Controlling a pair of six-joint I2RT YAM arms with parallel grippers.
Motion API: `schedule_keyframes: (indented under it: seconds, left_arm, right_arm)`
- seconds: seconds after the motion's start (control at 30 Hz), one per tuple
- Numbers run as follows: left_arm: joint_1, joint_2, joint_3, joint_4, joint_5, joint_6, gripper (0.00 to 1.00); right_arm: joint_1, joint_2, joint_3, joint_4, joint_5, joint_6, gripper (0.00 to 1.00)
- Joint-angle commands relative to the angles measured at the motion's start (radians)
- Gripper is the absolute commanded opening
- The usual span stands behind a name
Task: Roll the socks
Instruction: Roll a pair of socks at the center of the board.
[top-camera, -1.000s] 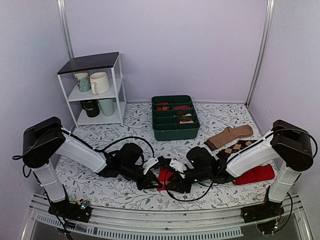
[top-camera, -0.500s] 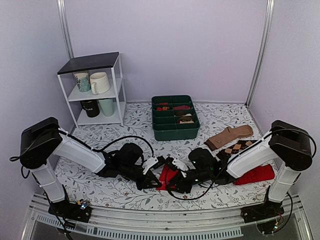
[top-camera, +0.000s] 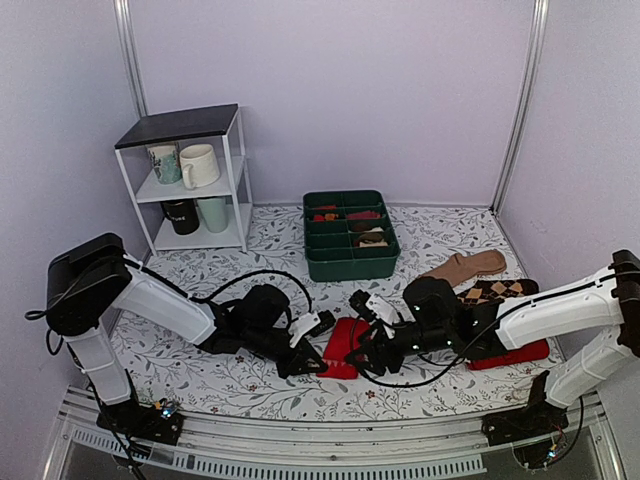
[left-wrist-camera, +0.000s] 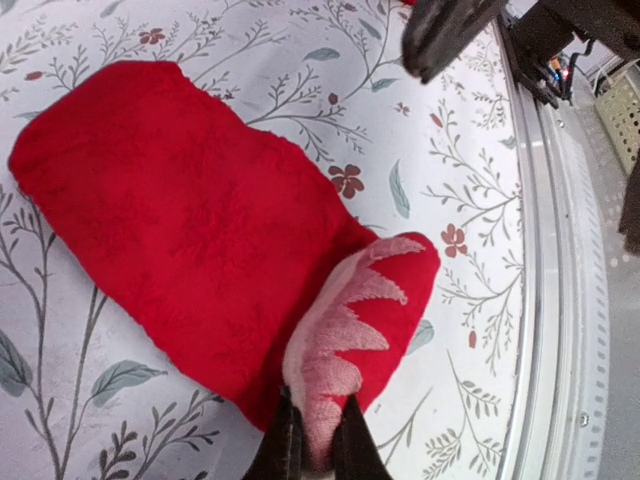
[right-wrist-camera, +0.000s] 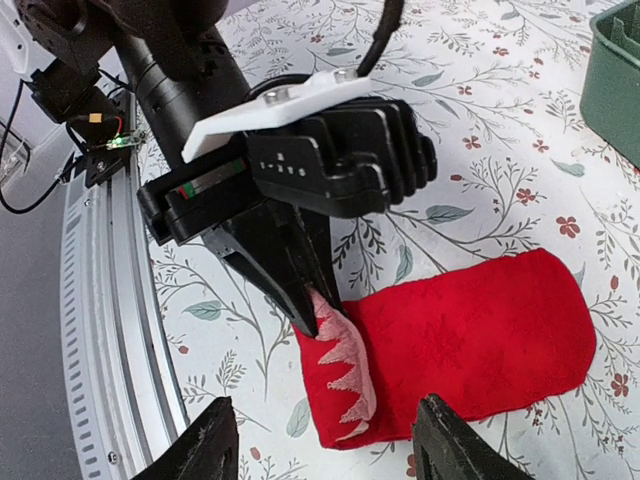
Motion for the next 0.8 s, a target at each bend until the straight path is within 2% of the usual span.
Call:
schedule_keyframes:
  seconds: [0.0,0.1,0.17,0.3,0.57,0.67,0.77]
  left_arm:
    - [-0.002,0.04,-0.036,-0.108,-0.043,0.022,0.0]
    - [-0.001,0.036,-0.037,-0.108,-0.042,0.027,0.0]
    - [-0.001,0.037,-0.04,-0.108,-0.043,0.028,0.0]
    - [-0.002,0.039,-0.039,-0.113,-0.041,0.032,0.0]
    - [-0.002,0.039,-0.035,-0.113,-0.052,0.036,0.0]
    - [-0.002,0.028,-0.035,-0.112,-0.06,0.039,0.0]
    - [-0.001,0.014,-0.031,-0.124,-0.073,0.048,0.0]
  right_arm:
    - [0.026,-0.011,-0.007,-0.059,-0.017,-0.052,0.59]
    - [0.005,0.018,-0.017,-0.034,0.104,0.048,0.61]
    - [-0.025,0.05,0.013,-0.089,0.214,0.153,0.61]
    - [-0.054,0.14,0.115,-0.184,0.304,0.201,0.65]
    - [-0.124,0.319,0.254,-0.237,0.303,0.21,0.67]
    - [-0.124,0.364,0.283,-0.276,0.294,0.214,0.63]
    - [-0.124,0.383,0.279,-0.28,0.269,0.228,0.56]
